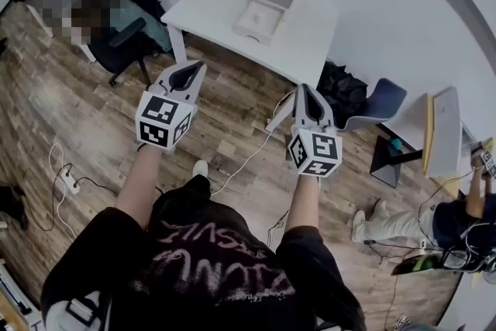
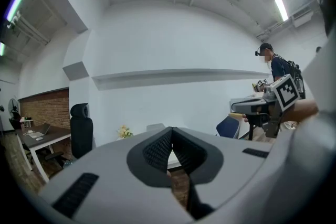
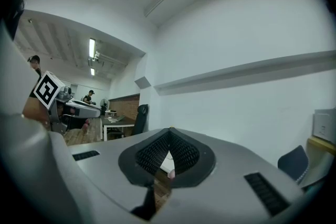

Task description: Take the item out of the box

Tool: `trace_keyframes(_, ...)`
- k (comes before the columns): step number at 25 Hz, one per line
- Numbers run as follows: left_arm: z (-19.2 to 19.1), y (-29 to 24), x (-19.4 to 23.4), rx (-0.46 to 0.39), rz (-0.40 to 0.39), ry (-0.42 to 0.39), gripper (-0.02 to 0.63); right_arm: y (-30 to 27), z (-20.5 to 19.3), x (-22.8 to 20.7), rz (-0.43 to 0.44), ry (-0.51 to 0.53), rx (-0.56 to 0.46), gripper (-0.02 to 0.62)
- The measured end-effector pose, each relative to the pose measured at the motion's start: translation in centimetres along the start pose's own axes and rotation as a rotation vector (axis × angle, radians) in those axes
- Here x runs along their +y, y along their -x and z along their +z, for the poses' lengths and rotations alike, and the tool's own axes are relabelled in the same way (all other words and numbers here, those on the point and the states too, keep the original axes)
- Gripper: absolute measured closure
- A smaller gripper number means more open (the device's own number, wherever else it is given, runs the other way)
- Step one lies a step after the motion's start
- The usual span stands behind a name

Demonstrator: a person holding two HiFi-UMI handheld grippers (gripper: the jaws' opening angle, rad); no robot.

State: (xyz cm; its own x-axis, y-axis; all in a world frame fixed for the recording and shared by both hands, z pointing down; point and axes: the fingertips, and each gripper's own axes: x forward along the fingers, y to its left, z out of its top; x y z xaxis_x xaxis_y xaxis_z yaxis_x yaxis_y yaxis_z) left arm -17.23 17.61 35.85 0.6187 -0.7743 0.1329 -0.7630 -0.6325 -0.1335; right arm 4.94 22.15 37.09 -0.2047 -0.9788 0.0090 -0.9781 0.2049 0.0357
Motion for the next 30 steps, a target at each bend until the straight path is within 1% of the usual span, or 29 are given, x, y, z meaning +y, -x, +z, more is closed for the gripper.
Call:
trace_keyframes(10, 1.0, -8.0, 7.3, -0.011, -0.055, 0.004, 0.603, -10.0, 0.9, -1.1, -0.045, -0.004, 0.011, 0.589)
trace_keyframes(15, 1.0, -10.7, 9.9, -0.006, -0.096, -0.003, 0.603, -13.5, 1.1, -0.8, -0.072, -0.007, 0.016, 0.589)
trace_keyframes(23, 0.6, -14.7, 11.9, 0.008, -0.149, -0.007, 0.603, -17.3, 1.3, -1.7, -0.102, -0.007, 0.016, 0.588)
trace_keyframes(30, 0.0, -17.9, 13.0, 0.015, -0.173, 0.002, 0.603, -19.8, 0.8, -3.5, -0.125, -0.003, 0.026, 0.589)
